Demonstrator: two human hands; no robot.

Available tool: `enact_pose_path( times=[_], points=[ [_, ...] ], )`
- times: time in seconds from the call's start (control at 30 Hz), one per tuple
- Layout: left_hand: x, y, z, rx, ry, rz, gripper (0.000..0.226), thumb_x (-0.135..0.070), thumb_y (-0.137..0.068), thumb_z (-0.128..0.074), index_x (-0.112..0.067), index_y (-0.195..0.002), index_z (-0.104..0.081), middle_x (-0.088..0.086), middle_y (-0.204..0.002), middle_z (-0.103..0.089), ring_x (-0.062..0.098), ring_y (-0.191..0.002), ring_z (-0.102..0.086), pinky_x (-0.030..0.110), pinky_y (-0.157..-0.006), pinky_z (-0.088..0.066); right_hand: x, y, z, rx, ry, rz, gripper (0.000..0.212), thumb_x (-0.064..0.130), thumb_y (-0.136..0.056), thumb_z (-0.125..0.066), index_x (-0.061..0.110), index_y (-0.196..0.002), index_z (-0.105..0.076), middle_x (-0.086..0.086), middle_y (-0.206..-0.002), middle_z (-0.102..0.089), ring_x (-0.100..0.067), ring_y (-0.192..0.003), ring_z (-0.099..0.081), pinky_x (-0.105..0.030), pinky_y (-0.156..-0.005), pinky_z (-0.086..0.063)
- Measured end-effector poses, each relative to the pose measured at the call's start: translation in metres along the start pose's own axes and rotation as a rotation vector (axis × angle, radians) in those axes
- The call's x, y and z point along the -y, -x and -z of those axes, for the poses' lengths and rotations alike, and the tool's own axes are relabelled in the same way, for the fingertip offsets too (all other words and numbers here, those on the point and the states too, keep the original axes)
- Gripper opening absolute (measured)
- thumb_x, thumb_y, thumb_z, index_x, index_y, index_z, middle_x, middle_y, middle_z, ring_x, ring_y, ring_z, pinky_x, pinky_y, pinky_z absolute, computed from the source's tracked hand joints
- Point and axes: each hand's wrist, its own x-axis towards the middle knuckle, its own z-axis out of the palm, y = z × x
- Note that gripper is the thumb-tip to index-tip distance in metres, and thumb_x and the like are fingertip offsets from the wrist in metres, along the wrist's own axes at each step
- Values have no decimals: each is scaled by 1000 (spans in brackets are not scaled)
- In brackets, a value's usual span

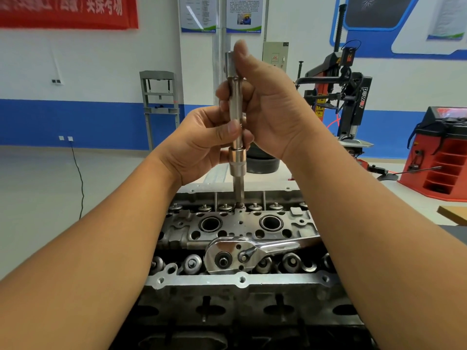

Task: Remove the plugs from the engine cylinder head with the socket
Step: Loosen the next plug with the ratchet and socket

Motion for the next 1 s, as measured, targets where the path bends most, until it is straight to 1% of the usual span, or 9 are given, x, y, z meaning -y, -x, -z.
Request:
enact_pose_path(
  times=[0.07, 0.2, 0.37, 0.5, 0.57, 0.63, 0.7, 0.9, 1.0],
  points=[
    [0, 0, 0, -2, 11, 3, 38, -39, -68, -94, -17, -96, -79, 1, -88, -76, 16, -85, -74, 32, -77, -60, 0, -1, 0, 5, -5, 19, 28, 35, -105, -57, 12, -90, -56, -7, -76, -68, -23, -66, -56, -34, -65, -48],
    [-1, 3, 0, 65, 74, 47, 37, -40, -84, -83, -13, -108, -78, 7, -98, -78, 24, -91, -75, 39, -80, -61, 0, 0, -1, 66, -116, -23, 35, 38, -109, -49, 5, -104, -60, -9, -78, -68, -18, -55, -56, -21, -41, -44],
    [0, 2, -1, 38, 35, 31, 35, -39, -79, -87, -15, -102, -79, 5, -91, -78, 20, -88, -75, 35, -79, -61, 0, -1, 0, 40, -111, -39, 36, 41, -106, -52, 6, -107, -61, -7, -76, -68, -21, -62, -54, -23, -45, -46],
    [0, 0, -1, -9, 9, 14, 47, -38, -68, -95, -10, -100, -75, 4, -87, -77, 17, -84, -75, 30, -74, -60, 0, 0, 0, 7, -7, 9, 26, 35, -105, -58, 13, -92, -57, -6, -78, -69, -23, -68, -59, -31, -59, -50],
    [-1, 1, 0, -3, 24, 21, 45, -40, -71, -92, -11, -101, -76, 5, -90, -76, 19, -86, -75, 33, -75, -60, 0, 0, 0, 21, -14, 12, 29, 34, -107, -55, 8, -93, -55, -8, -78, -68, -22, -63, -59, -28, -51, -49],
    [-2, 2, 1, 61, 75, 50, 42, -40, -81, -85, -10, -108, -76, 8, -97, -77, 23, -93, -75, 41, -80, -61, 2, 2, -1, 60, -58, 11, 31, 33, -109, -50, 2, -105, -53, -12, -78, -67, -16, -49, -58, -22, -39, -44],
    [-3, 4, 2, 114, 114, 70, 41, -36, -85, -82, -9, -115, -75, 10, -104, -78, 26, -98, -74, 46, -86, -60, 2, 3, -2, 86, -113, 11, 30, 31, -111, -47, 2, -112, -51, -16, -82, -64, -12, -42, -58, -19, -34, -42],
    [-1, 1, 1, 34, 53, 20, 42, -35, -70, -94, -10, -100, -78, 7, -89, -77, 21, -85, -75, 35, -73, -59, 1, 1, -1, 73, -115, -23, 41, 40, -110, -45, 5, -103, -66, -8, -76, -68, -23, -63, -57, -26, -51, -50],
    [0, 0, -1, 3, 33, 11, 47, -34, -64, -98, -10, -98, -75, 5, -87, -75, 18, -83, -75, 32, -72, -59, -1, -1, 0, 23, -16, 11, 33, 42, -105, -54, 9, -100, -60, -6, -77, -69, -22, -67, -59, -31, -61, -51]
  ],
)
